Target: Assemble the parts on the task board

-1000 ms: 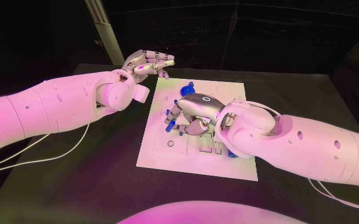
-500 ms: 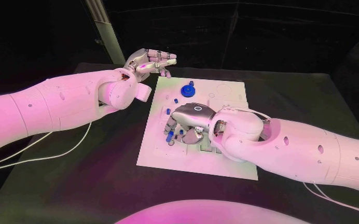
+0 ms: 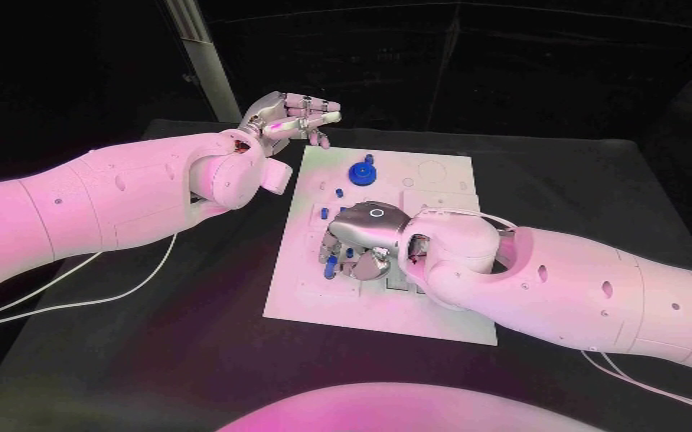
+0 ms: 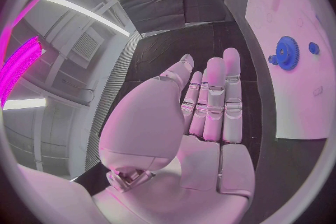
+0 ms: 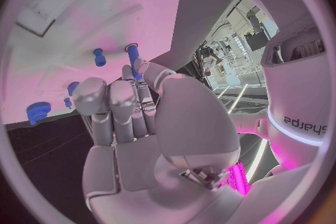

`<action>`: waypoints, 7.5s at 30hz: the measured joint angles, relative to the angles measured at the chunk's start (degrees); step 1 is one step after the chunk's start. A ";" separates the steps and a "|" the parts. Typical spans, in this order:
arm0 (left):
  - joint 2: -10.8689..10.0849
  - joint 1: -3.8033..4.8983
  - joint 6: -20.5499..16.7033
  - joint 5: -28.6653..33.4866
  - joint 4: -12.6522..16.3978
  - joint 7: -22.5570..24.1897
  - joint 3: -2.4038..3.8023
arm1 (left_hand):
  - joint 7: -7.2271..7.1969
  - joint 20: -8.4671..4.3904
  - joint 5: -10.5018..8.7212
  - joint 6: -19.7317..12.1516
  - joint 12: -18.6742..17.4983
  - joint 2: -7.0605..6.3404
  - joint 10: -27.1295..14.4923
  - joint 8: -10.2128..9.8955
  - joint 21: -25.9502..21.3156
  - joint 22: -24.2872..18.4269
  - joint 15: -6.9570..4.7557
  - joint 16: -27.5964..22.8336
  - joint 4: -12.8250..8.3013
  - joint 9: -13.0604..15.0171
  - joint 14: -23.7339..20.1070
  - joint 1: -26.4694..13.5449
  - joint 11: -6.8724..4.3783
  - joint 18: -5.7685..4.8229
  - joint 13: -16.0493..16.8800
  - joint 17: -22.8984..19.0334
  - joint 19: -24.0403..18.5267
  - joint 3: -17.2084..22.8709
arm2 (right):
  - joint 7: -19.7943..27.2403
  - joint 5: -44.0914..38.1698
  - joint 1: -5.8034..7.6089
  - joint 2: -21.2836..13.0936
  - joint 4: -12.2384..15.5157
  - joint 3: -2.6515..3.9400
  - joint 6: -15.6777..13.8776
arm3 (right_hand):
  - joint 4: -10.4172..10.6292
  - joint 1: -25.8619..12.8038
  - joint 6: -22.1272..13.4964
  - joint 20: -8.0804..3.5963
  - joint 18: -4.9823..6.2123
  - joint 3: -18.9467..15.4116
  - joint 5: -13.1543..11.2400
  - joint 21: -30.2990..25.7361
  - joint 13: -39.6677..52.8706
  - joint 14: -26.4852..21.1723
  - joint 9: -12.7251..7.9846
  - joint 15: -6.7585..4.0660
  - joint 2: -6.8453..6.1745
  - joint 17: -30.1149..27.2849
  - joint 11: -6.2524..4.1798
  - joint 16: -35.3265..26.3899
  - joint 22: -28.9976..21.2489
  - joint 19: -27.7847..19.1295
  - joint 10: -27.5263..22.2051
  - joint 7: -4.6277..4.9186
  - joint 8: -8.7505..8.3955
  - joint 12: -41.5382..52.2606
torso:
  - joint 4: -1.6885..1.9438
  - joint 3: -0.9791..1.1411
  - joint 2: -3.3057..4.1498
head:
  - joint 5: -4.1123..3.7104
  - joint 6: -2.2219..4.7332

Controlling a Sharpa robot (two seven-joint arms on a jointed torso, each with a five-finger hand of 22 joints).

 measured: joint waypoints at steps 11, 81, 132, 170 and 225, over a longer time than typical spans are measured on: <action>-0.05 0.00 0.02 0.00 -0.03 0.00 0.00 | 0.00 0.00 0.00 0.00 0.00 0.00 0.00 0.00 0.00 0.00 0.00 0.00 0.00 0.00 0.00 0.00 0.00 0.00 0.00 0.00 0.00 0.00 | -0.50 -2.51 -0.13 0.33 -0.25 -0.03 1.20 | 0.00 0.00 0.15 0.00 0.00 -0.01 -0.01 0.00 0.02 0.00 0.04 0.00 0.00 0.00 0.00 0.00 0.00 0.00 0.00 0.15 -0.16 0.00 | -0.01 -0.02 0.00 | -0.08 -0.08; -1.71 -0.02 0.03 0.02 1.45 -0.18 -0.66 | 0.11 0.20 0.00 -0.11 0.15 0.00 -0.20 0.00 0.00 -0.10 0.00 0.00 -0.21 0.00 0.00 0.00 0.21 -0.01 -0.04 -0.14 0.20 0.29 | -19.48 23.00 -0.37 -30.53 14.27 -0.48 -7.91 | 20.80 -12.59 -4.49 -2.37 -1.82 -36.00 15.67 6.84 57.87 0.08 5.50 -2.59 -0.92 18.70 -3.98 16.69 11.18 5.01 9.97 -3.27 11.53 57.25 | -2.78 -0.28 -1.33 | -4.91 2.27; -2.71 -0.03 0.05 0.02 1.99 -0.21 -0.71 | 0.21 0.20 0.00 -0.21 0.25 0.00 -0.20 0.22 -0.22 -0.29 0.00 0.00 -0.09 0.00 0.00 0.00 0.20 0.00 -0.04 -0.36 0.20 0.41 | -29.56 13.07 -4.33 -23.85 14.39 -0.50 -9.78 | 20.51 -8.48 -3.74 -2.99 -3.60 -38.51 22.22 9.95 71.11 -0.03 10.48 -3.30 5.41 21.16 -5.49 23.55 18.13 7.48 14.11 -4.00 16.59 66.90 | -2.77 -0.34 -1.28 | -4.48 1.74; -2.03 -0.01 0.14 0.02 1.99 -0.40 -0.71 | 0.21 0.20 0.00 -0.21 0.24 0.00 -0.20 0.21 -0.22 -0.26 0.00 0.00 -0.09 0.00 0.00 0.00 0.20 0.00 -0.06 -0.34 0.20 0.41 | -28.92 22.13 -4.28 -14.81 10.59 -0.46 -13.87 | 21.02 -22.08 0.63 -3.83 -3.58 -46.60 5.43 9.95 70.31 -0.02 13.91 -4.54 6.35 21.15 -6.24 23.24 18.42 7.87 14.84 -6.34 16.01 64.08 | -2.74 -0.36 -1.12 | -3.01 1.24; -2.39 -0.02 0.19 0.02 1.61 -0.63 -0.72 | 0.21 0.20 0.00 -0.21 0.62 0.00 -0.20 0.21 -0.22 -0.36 0.00 0.00 -0.16 0.00 0.00 0.00 0.20 0.00 -0.05 -0.47 0.20 0.81 | -25.82 15.74 -4.27 -17.04 12.36 -0.45 -9.38 | 17.05 -11.88 0.33 -3.82 -3.57 -39.84 2.88 9.73 70.65 -0.01 16.59 -4.51 2.91 21.13 -6.23 22.64 18.94 7.87 14.20 -6.04 14.76 62.13 | -2.77 -0.34 -1.15 | -3.10 1.00</action>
